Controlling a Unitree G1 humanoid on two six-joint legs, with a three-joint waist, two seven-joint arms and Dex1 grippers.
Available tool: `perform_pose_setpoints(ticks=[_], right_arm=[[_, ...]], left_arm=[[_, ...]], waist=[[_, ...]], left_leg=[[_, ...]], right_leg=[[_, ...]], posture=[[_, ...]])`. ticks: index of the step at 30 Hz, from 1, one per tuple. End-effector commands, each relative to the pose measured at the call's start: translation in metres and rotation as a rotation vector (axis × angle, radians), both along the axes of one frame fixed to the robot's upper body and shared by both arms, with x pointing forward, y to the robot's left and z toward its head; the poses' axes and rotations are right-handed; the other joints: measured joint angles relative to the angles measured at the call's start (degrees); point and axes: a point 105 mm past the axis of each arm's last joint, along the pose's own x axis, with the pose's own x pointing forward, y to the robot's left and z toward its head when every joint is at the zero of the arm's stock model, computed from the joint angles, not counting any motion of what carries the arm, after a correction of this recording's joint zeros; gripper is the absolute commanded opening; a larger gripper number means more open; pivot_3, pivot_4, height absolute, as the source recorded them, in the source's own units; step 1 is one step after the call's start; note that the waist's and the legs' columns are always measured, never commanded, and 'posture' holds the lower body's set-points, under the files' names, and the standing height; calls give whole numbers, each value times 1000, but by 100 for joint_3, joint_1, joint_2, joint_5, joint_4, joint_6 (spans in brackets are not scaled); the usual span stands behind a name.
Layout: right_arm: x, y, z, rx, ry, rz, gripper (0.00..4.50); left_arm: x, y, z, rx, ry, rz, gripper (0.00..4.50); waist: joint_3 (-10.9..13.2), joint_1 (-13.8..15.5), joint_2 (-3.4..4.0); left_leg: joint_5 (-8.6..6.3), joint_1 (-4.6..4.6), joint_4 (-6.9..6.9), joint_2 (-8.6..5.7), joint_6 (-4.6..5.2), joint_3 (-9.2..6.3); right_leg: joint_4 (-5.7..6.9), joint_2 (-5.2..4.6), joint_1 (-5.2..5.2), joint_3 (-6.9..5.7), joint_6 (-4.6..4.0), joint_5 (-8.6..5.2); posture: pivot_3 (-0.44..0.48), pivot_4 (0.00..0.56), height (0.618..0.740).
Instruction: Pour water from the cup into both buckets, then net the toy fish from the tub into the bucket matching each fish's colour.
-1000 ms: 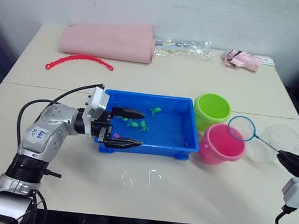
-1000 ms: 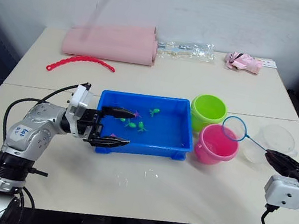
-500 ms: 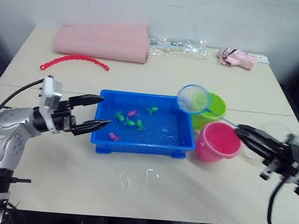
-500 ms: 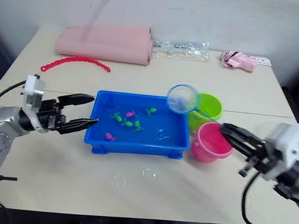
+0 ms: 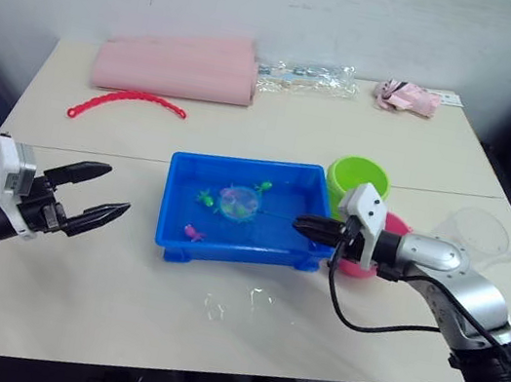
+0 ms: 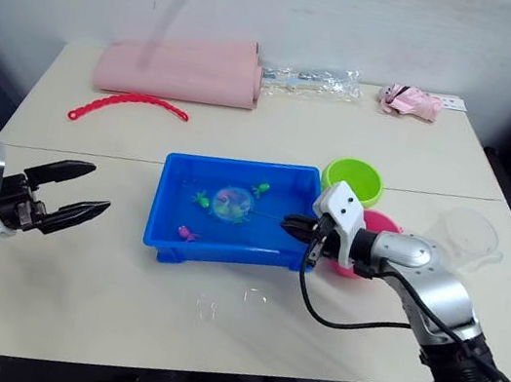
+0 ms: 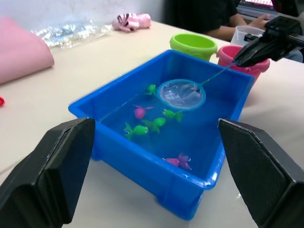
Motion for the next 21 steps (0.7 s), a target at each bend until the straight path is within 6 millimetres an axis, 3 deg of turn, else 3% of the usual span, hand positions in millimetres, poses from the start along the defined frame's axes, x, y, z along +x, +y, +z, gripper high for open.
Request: perform_pose_setpoints(ticks=[1, 9, 21], right_arm=[[7, -4, 3, -1, -22, -18, 0], [20, 8, -11, -22, -5, -12, 0], [40, 34, -13, -63, 3, -27, 0]], left_arm=[[-9, -15, 5, 65, -10, -79, 4467], [-2, -32, 11, 59, -42, -98, 4467], [-1, -31, 12, 71, -48, -87, 4467]], waist=[[-1, 1, -1], [-1, -20, -1], [-1, -28, -1]], left_leg=[[0, 0, 0, 1, 0, 0], [2, 0, -1, 3, -4, 0], [1, -10, -2, 9, -7, 2]], right_leg=[[0, 1, 0, -1, 0, 0], [9, 6, -4, -1, 0, 0], [35, 44, -16, 5, 0, 0]], posture=[[0, 150, 740], [0, 150, 740], [0, 150, 740]])
